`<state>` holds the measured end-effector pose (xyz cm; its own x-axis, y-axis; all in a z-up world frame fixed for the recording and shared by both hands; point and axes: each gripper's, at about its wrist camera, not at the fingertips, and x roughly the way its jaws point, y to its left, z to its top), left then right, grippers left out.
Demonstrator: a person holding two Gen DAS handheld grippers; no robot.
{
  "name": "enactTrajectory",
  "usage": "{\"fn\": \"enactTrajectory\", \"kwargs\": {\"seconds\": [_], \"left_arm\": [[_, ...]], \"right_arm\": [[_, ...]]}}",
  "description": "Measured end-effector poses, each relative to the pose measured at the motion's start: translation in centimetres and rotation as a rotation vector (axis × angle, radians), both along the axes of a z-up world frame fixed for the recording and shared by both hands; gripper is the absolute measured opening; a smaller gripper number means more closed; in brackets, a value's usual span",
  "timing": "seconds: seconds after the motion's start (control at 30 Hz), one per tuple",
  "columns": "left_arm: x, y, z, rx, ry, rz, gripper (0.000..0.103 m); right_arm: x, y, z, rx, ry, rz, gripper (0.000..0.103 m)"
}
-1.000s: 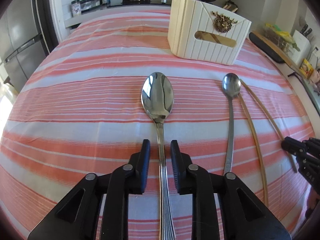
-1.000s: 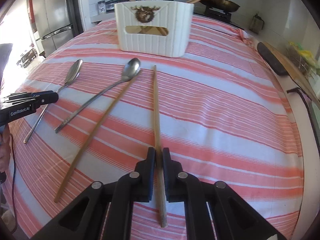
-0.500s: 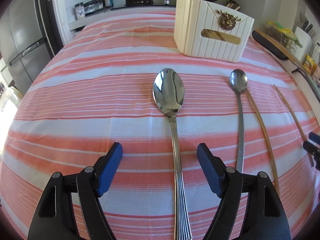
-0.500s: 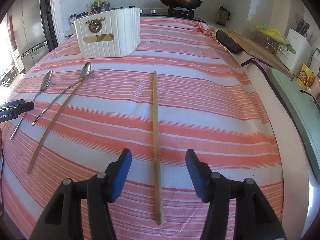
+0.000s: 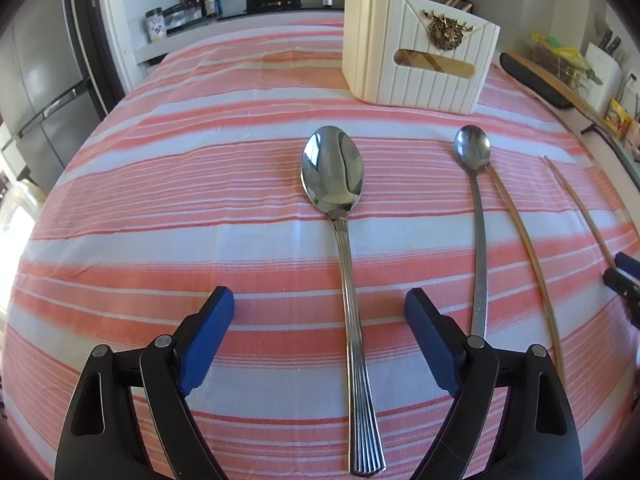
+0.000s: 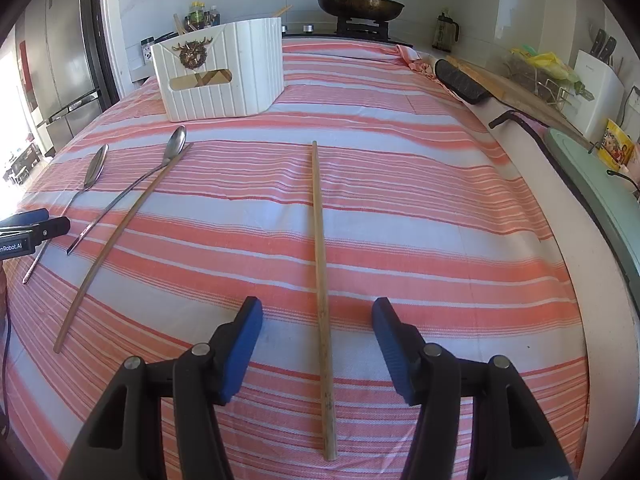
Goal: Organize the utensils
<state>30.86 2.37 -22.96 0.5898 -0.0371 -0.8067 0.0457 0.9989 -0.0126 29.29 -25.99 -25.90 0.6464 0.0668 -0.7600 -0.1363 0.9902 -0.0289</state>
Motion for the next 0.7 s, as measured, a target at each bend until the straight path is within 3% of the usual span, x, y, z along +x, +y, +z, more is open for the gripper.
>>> {"fn": "enactTrajectory", "kwargs": {"seconds": [0.7], "left_arm": [[-1.9,0.7,0.7,-0.042,0.035,-0.04,0.089]], "right_arm": [[0.0,-0.1,0.0,0.002,0.002,0.0,0.059]]}}
